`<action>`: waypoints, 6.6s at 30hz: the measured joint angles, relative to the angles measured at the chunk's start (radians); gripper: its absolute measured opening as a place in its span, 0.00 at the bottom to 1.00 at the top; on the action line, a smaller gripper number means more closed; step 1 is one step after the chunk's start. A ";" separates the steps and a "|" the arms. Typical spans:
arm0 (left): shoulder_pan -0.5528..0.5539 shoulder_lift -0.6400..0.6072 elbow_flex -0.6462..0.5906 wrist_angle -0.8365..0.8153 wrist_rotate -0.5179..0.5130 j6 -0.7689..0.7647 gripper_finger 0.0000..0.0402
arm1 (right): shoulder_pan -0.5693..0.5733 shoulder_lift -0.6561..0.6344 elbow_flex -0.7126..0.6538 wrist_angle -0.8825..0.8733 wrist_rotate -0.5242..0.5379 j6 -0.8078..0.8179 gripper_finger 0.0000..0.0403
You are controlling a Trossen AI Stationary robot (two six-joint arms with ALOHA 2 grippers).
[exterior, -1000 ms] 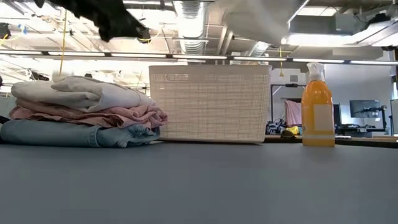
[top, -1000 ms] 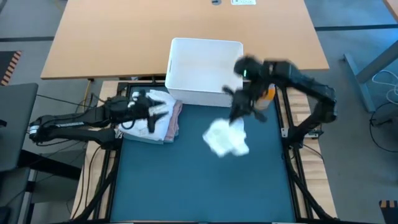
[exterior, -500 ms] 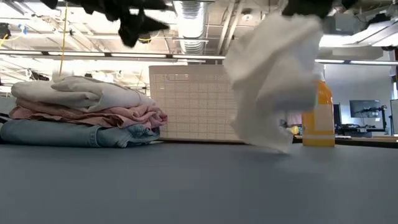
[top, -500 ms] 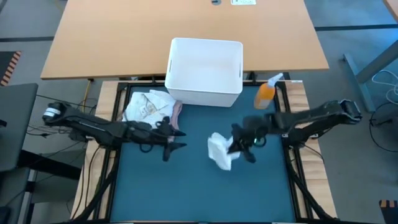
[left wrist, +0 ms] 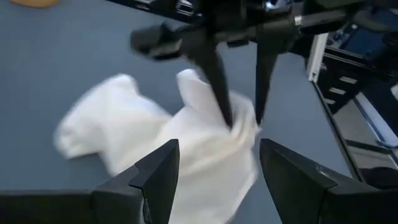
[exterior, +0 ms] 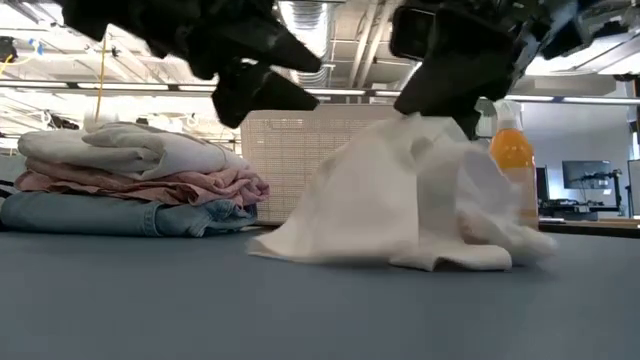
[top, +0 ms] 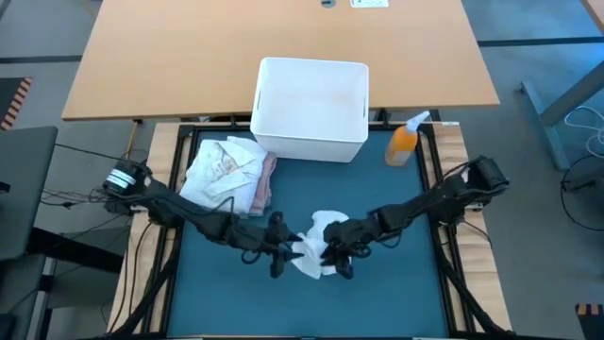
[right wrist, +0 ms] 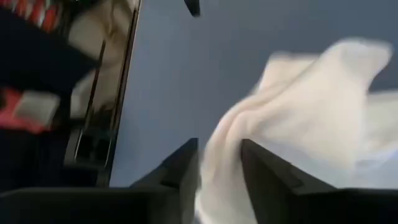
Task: Fold Laundry from Bin
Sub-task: Fold the white shorts
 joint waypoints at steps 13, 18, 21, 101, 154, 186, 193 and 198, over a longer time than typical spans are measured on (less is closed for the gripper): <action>-0.036 0.205 0.250 -0.215 -0.031 0.008 0.52 | 0.100 -0.098 0.127 -0.490 0.087 -0.139 0.49; -0.036 0.208 0.265 -0.234 -0.031 0.052 0.52 | 0.215 -0.174 0.029 -0.533 0.257 -0.139 0.47; -0.036 0.200 0.264 -0.198 -0.040 0.110 0.52 | 0.269 -0.186 -0.003 -0.542 0.333 -0.187 0.47; -0.014 0.107 0.429 -0.413 0.108 0.105 0.52 | 0.033 0.081 0.549 -0.764 0.038 -0.479 0.05; -0.183 0.107 0.429 -0.599 0.133 0.207 0.00 | 0.171 -0.081 -0.003 -0.329 0.074 -0.173 0.45; -0.184 0.107 0.429 -0.593 0.129 0.221 0.00 | 0.203 0.076 -0.002 -0.190 0.067 0.064 0.31; -0.184 0.107 0.429 -0.590 0.068 0.223 0.00 | 0.199 0.065 0.008 -0.216 0.035 0.032 0.05; -0.184 0.079 0.443 -0.605 0.022 0.286 0.00 | 0.171 -0.019 0.114 -0.475 0.017 -0.065 0.05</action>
